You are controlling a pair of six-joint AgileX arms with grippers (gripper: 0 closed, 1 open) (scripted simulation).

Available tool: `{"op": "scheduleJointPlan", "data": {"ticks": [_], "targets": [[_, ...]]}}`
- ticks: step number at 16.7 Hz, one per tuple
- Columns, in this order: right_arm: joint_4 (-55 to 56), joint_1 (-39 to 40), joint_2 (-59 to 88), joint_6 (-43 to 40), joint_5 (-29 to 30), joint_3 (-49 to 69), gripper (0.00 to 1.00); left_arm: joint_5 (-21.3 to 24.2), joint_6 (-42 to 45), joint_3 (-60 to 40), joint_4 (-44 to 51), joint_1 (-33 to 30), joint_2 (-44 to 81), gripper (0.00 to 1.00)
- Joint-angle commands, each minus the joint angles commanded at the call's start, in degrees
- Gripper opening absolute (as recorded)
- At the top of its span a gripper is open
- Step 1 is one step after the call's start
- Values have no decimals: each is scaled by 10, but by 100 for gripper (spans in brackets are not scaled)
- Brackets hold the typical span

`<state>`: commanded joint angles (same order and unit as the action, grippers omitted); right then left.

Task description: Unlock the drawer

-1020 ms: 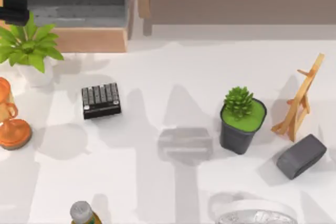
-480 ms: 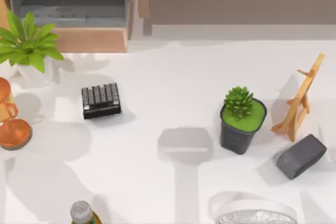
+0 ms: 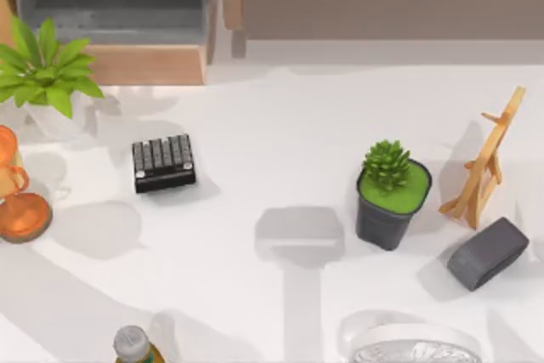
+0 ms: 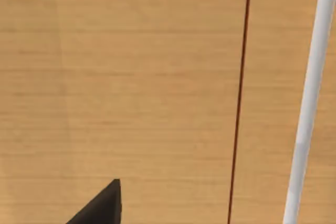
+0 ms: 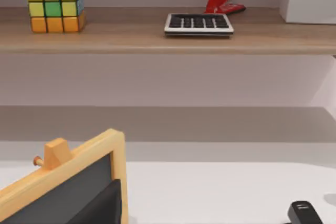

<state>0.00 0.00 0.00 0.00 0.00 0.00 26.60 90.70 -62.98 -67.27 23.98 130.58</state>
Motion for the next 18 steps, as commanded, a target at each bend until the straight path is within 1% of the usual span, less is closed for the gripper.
{"op": "scheduleJointPlan", "data": {"ticks": [5, 11, 15, 18], "targets": [[0, 0, 0, 0, 0, 0, 100, -1, 0, 0, 2, -3, 0, 100], [0, 0, 0, 0, 0, 0, 100, -13, 1, -61, 32, -13, 29, 100], [0, 0, 0, 0, 0, 0, 100, -14, 0, -66, 34, -14, 32, 100], [0, 0, 0, 0, 0, 0, 100, -14, 0, -66, 34, -14, 32, 77]]}}
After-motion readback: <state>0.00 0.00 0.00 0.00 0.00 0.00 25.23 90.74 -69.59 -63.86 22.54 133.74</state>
